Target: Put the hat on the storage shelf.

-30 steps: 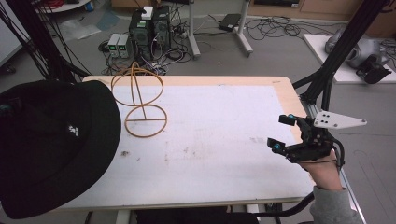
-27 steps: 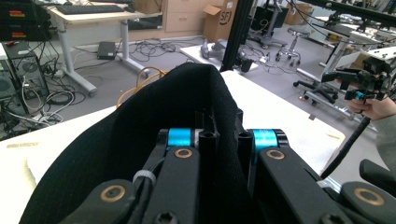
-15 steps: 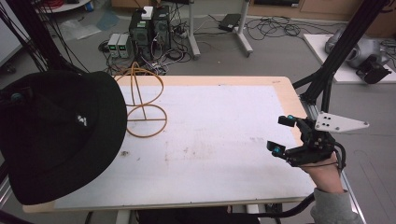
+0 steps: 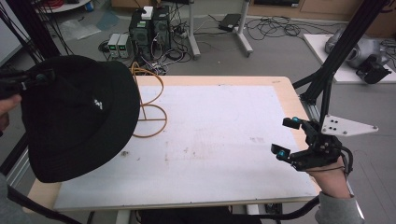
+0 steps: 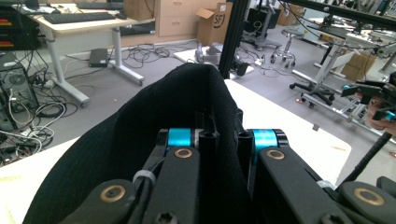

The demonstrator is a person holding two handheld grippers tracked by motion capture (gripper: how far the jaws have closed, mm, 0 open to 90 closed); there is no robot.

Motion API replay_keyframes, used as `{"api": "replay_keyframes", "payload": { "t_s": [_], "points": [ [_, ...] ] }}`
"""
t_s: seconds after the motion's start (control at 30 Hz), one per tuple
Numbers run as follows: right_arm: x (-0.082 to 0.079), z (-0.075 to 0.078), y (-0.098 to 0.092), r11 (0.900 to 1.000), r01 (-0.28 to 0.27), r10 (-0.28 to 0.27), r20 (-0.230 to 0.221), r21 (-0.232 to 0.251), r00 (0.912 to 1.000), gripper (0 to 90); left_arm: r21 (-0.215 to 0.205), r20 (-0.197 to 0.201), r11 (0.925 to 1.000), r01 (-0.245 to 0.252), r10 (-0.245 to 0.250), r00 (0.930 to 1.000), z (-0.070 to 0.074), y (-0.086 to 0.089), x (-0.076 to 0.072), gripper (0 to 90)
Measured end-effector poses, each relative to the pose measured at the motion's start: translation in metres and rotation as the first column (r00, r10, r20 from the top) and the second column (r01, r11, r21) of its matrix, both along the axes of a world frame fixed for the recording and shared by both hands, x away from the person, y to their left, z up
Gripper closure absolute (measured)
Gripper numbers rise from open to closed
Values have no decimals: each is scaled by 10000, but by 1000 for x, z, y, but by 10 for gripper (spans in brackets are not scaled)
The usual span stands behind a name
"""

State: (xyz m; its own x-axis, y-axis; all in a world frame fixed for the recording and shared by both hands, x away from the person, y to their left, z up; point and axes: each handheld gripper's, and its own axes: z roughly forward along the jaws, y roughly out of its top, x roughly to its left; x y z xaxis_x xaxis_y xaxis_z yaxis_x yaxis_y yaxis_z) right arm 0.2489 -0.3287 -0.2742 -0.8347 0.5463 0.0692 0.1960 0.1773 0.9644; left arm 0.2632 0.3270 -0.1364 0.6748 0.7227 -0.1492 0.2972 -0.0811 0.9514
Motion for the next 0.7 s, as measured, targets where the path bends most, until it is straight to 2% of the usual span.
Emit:
{"api": "replay_keyframes", "payload": {
  "t_s": [0.17,0.27,0.47,0.7],
  "points": [
    [-2,-3,7,9995,-210,207,-147,-223,9997,31,-47,55,9999,133,-133,9999,1,-4,17,853],
    [-2,-4,9,9990,-246,244,-72,-361,9997,31,-109,57,9997,202,-202,9998,1,-7,27,853],
    [-5,-3,6,9992,-122,119,-82,-373,9999,31,7,-78,9996,286,-286,9996,-1,-15,48,852],
    [-11,-2,0,9994,-13,10,-69,-342,10000,31,-212,-174,9994,281,-285,9994,-3,-17,71,852]
  ]
}}
